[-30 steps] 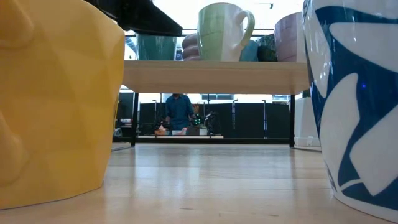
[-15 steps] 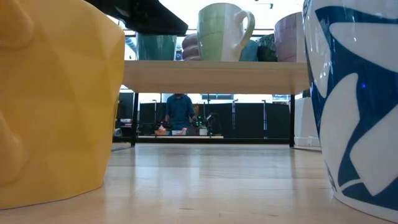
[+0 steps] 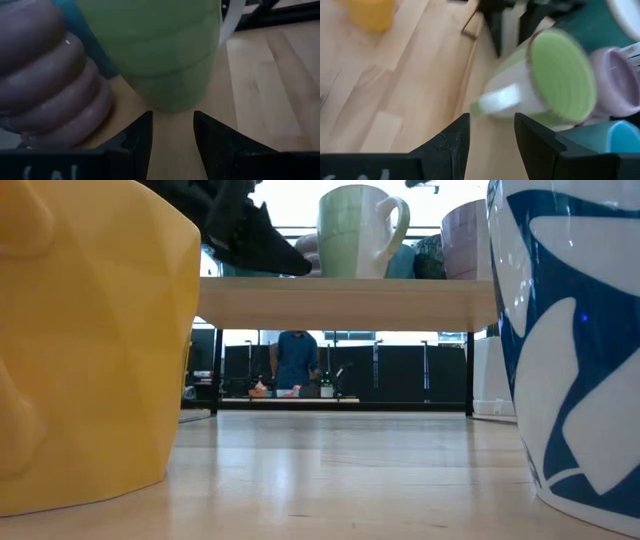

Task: Place coffee mugs
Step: Adjust the green mug on the shelf

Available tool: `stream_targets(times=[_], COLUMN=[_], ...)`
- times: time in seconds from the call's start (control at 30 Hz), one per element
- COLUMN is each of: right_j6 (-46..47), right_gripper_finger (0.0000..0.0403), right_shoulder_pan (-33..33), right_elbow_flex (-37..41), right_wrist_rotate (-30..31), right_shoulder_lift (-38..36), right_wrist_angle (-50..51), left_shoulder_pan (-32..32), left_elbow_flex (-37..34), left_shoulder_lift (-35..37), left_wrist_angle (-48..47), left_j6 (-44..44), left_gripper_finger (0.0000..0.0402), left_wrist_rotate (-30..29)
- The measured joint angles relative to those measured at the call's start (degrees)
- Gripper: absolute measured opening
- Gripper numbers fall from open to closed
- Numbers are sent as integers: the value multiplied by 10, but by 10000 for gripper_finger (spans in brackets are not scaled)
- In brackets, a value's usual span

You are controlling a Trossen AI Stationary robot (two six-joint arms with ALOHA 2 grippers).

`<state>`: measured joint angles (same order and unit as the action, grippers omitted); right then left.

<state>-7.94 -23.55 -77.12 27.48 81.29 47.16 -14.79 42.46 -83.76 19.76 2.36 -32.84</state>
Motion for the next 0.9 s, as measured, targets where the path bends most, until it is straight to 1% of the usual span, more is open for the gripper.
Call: stream_targets(times=[0.1,0.33,0.47,0.63,0.77,0.9], right_j6=[-8,-17,-8,-13,-3,-4], right_gripper_finger=[160,160,160,160,160,160], right_shoulder_pan=[0,5,19,32,35,35], right_elbow_flex=[0,1,2,-1,-16,-28], right_wrist_rotate=[-15,-16,-34,-53,-53,-53], right_shoulder_lift=[2,2,2,26,49,66], right_wrist_angle=[17,12,8,-3,28,34], left_shoulder_pan=[0,6,6,6,4,4], left_elbow_flex=[0,0,0,0,0,0], left_shoulder_lift=[-8,-8,-7,-7,-7,-7], left_wrist_angle=[28,56,56,60,64,64], left_j6=[13,11,11,14,17,17], left_gripper_finger=[149,149,149,149,149,149], left_wrist_rotate=[-19,-21,-21,-21,-21,-21])
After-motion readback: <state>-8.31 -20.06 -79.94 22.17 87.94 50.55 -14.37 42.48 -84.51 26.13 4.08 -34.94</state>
